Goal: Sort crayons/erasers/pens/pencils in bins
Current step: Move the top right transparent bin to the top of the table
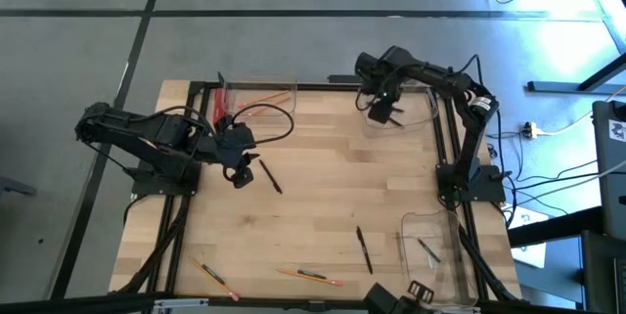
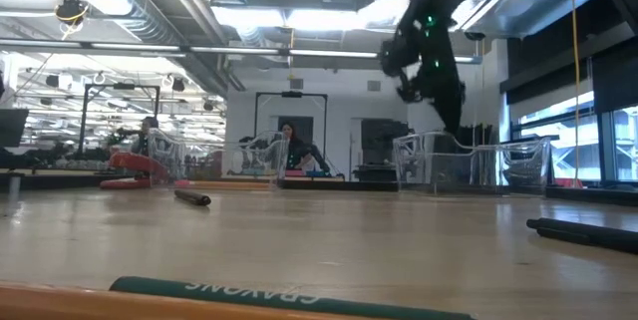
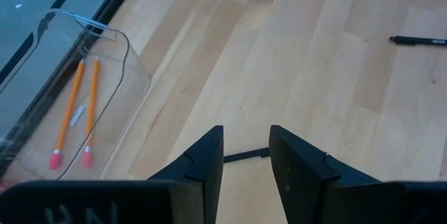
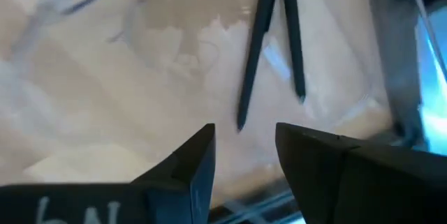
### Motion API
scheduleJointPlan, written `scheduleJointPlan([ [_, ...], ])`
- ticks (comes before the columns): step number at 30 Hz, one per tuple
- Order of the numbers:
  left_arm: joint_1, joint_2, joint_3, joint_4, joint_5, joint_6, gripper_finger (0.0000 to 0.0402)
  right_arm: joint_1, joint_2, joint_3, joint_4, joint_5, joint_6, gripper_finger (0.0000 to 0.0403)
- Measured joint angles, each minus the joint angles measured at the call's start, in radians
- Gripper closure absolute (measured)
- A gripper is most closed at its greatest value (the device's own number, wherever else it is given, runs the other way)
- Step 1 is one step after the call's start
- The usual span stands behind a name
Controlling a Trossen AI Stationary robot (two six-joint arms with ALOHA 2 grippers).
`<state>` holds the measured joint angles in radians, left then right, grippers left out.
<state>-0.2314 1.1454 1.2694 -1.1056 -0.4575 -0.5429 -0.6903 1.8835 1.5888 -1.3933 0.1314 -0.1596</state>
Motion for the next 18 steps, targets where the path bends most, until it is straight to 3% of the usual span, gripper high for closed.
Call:
scheduleJointPlan([
  [11,0.000,0.000,0.000,-0.001,-0.002,-0.005,0.0292,0.183,-0.145,0.063,-0.061,-0.387,0.091,0.0250],
  [18,0.000,0.000,0.000,-0.001,-0.003,-0.005,0.0292,0.309,-0.145,0.018,0.015,-0.451,0.104,0.0250],
])
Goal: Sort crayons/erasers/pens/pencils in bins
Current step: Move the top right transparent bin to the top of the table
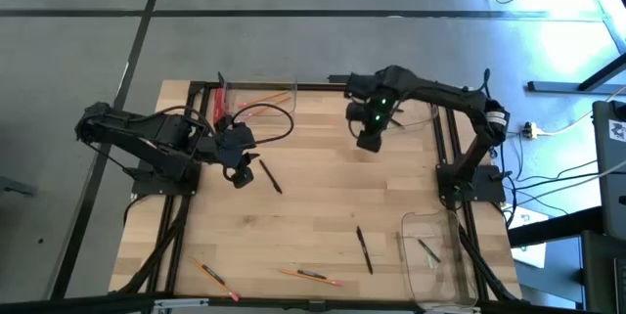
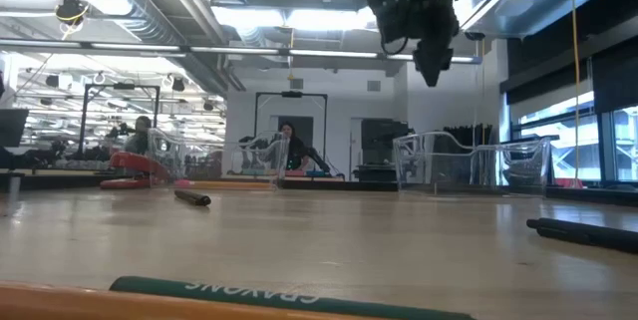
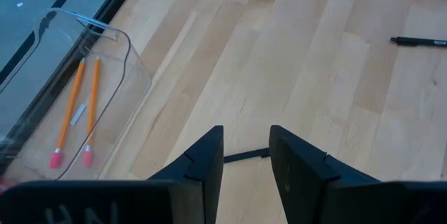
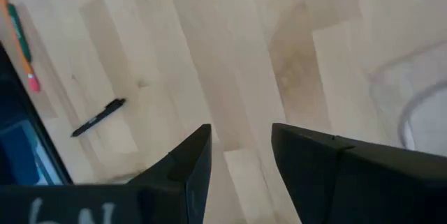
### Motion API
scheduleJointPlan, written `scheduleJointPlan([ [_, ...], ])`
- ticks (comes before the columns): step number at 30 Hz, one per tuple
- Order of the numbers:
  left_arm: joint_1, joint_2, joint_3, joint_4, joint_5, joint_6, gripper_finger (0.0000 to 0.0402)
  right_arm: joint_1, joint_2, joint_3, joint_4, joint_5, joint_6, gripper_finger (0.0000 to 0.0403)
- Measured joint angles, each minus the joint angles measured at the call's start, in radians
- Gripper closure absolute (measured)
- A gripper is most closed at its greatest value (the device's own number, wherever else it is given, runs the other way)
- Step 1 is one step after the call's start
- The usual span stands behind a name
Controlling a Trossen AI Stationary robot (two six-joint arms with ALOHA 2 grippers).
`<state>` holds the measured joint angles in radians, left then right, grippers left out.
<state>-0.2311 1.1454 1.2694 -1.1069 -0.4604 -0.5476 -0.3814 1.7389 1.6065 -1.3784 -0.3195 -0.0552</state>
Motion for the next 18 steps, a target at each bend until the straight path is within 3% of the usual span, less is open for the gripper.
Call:
scheduleJointPlan([
  [5,0.000,0.000,0.000,0.000,0.000,0.000,0.0292,0.019,0.001,-0.124,0.122,0.014,0.048,0.0250],
  [10,0.000,0.000,0.000,-0.002,0.000,0.000,0.0292,0.018,0.002,-0.238,0.207,0.200,0.022,0.0250],
  [18,0.000,0.000,0.000,-0.002,0.001,0.000,0.0292,0.011,0.002,-0.304,0.291,0.391,0.011,0.0250],
])
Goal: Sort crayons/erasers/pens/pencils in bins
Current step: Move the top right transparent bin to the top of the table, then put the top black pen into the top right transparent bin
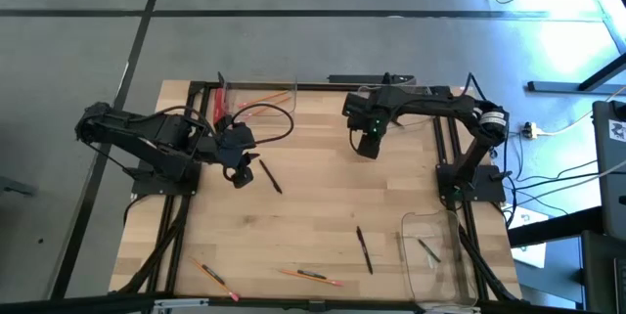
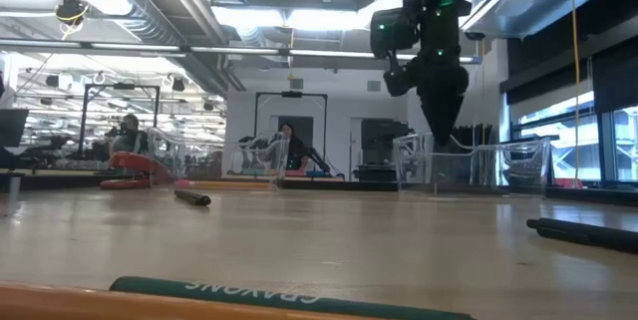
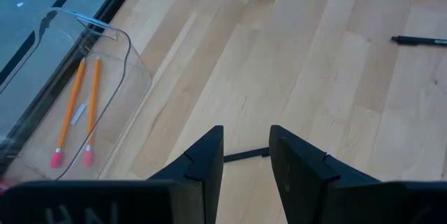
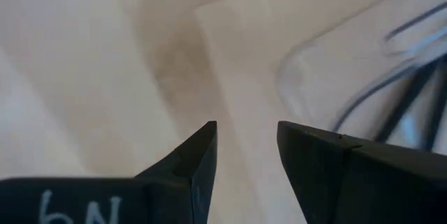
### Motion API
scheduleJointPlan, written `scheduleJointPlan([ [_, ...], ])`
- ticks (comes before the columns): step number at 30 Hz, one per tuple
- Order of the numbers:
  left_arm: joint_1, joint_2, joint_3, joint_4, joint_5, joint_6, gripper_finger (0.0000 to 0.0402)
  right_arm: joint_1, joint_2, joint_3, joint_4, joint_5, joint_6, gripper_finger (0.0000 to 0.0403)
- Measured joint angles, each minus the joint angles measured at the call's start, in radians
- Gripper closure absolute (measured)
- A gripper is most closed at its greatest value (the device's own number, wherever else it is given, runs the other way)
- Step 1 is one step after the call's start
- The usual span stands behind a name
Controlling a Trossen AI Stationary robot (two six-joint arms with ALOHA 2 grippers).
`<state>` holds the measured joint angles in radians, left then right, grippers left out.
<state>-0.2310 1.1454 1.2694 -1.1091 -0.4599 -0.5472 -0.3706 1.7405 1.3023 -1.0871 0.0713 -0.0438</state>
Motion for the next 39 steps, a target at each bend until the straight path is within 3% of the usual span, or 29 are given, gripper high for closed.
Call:
scheduleJointPlan([
  [7,0.000,0.000,0.000,-0.001,0.000,0.000,0.0292,0.000,0.000,-0.002,0.070,0.169,-0.039,0.0250],
  [16,0.017,-0.001,-0.020,-0.044,-0.009,-0.089,0.0292,0.080,-0.071,0.025,0.021,0.085,0.154,0.0250],
  [25,0.005,0.000,-0.194,0.035,0.059,-0.339,0.0292,0.352,-0.314,0.026,-0.006,0.083,0.409,0.0250],
  [31,-0.074,0.000,-0.285,0.306,0.067,-0.391,0.0292,0.598,-0.411,0.027,0.031,0.095,0.580,0.0250],
  [35,-0.137,0.001,-0.313,0.472,0.019,-0.393,0.0292,0.740,-0.414,0.027,0.044,0.131,0.622,0.0250],
  [39,-0.182,0.019,-0.315,0.490,-0.078,-0.493,0.0292,0.830,-0.408,0.027,0.044,0.222,0.644,0.0250],
])
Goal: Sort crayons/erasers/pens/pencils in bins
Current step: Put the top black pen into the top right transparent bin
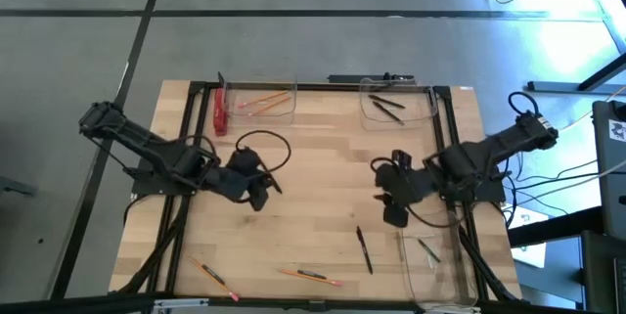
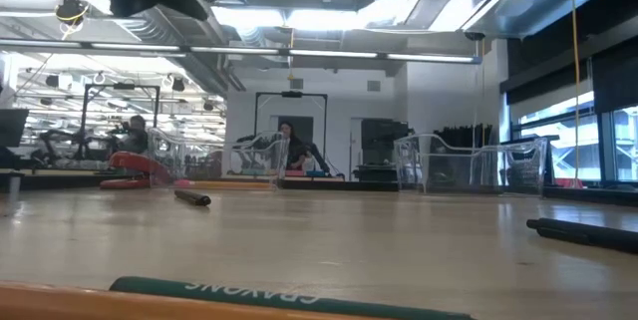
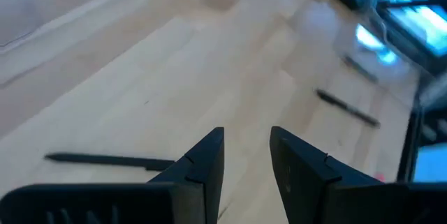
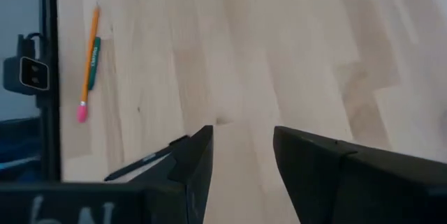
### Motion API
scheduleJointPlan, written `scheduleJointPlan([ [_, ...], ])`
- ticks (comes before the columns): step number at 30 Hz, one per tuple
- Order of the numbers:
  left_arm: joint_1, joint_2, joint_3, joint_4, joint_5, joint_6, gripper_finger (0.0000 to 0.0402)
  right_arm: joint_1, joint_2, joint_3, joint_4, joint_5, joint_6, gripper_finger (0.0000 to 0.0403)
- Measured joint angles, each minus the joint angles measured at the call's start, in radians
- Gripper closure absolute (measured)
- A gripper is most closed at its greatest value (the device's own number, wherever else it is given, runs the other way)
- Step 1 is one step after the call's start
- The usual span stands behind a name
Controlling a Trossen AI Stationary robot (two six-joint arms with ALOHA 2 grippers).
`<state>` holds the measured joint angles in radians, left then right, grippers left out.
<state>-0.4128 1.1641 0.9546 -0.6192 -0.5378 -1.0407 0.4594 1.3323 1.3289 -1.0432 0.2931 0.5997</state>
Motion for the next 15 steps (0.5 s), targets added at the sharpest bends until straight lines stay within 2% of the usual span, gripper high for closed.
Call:
scheduleJointPlan([
  [4,-0.002,0.025,0.000,-0.012,-0.028,-0.116,0.0292,0.037,0.000,0.000,0.008,0.102,0.023,0.0250],
  [11,-0.002,0.054,0.000,-0.057,-0.013,-0.313,0.0292,0.067,0.003,0.000,0.014,0.107,0.140,0.0250],
  [15,-0.003,0.055,0.000,-0.061,0.054,-0.397,0.0292,0.102,0.004,-0.017,0.034,0.107,0.214,0.0250],
])
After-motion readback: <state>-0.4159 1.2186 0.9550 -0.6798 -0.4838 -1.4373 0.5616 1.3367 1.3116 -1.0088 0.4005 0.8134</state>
